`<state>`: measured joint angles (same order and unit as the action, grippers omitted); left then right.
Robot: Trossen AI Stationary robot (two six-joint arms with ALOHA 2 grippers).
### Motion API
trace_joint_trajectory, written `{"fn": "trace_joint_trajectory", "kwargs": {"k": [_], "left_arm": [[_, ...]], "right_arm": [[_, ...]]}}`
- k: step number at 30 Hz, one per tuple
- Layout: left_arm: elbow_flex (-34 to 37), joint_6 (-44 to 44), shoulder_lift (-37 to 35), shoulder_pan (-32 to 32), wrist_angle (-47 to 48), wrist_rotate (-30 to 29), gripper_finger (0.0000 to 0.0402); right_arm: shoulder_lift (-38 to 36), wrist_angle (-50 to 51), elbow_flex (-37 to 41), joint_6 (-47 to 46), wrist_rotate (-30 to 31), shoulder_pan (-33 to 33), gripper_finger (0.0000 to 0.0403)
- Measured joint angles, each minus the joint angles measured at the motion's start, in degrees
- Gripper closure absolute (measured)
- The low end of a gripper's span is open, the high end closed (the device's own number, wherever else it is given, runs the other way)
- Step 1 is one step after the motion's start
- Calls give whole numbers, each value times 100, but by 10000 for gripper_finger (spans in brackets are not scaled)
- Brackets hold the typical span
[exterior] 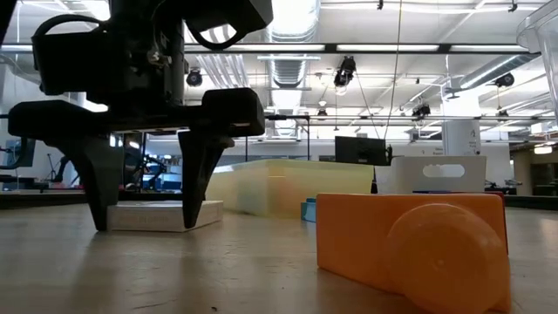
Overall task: Pick & Place Toys
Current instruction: Put the yellow deck of cards into the white bin
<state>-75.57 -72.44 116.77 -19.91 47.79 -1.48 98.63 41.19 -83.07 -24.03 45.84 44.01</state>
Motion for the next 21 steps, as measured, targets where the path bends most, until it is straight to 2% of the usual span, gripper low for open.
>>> {"fn": "trace_joint_trajectory", "kwargs": {"k": [6,9,21], "left_arm": [[0,-112,0,40,-34,-3,97],[4,-72,0,40,-57,-11,87],[-13,1921,-31,62,-79,160,98]], "right_arm": [[0,-2,0,-118,-4,0,56],[0,-2,0,-146,-2,0,56],[0,0,0,-133,-2,0,56]]}}
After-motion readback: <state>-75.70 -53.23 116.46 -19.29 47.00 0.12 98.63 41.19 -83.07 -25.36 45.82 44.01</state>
